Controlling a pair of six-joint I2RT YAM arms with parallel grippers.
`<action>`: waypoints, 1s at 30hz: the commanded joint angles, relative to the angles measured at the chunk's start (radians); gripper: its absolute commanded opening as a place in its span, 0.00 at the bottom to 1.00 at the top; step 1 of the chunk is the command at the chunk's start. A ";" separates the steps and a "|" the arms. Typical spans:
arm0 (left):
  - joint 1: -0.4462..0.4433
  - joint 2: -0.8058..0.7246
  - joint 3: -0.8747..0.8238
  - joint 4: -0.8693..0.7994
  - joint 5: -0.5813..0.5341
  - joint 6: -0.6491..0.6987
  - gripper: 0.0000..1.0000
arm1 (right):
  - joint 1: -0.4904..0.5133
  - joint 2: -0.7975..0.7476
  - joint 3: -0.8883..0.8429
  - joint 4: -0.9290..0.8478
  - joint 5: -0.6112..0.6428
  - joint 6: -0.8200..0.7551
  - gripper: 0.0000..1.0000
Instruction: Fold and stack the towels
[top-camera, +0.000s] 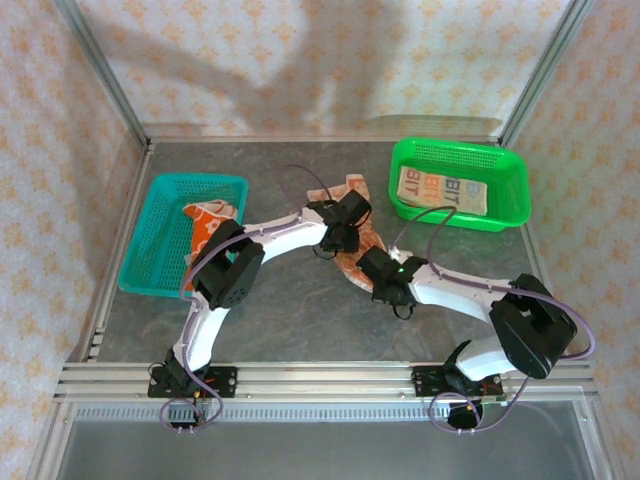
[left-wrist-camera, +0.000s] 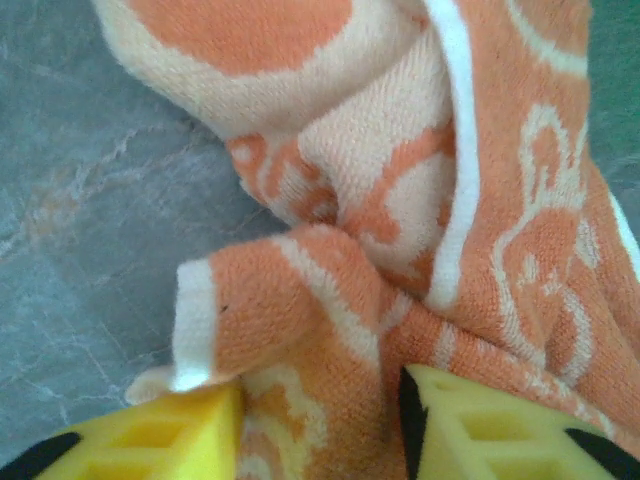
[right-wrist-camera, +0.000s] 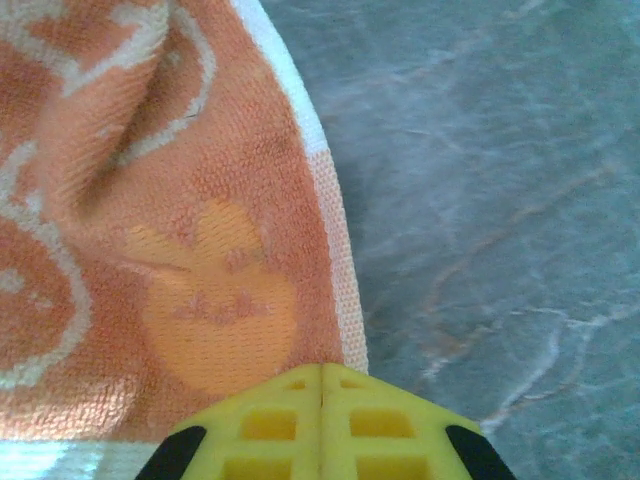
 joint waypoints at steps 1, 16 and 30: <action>0.024 -0.084 -0.020 -0.052 0.004 0.019 0.50 | -0.028 -0.029 -0.018 -0.056 0.053 0.044 0.00; 0.121 -0.259 -0.395 0.234 0.166 0.017 0.52 | -0.035 0.002 0.015 -0.027 0.004 0.005 0.00; 0.120 -0.102 -0.334 0.423 0.269 -0.034 0.21 | -0.035 -0.007 0.008 -0.035 -0.008 0.001 0.00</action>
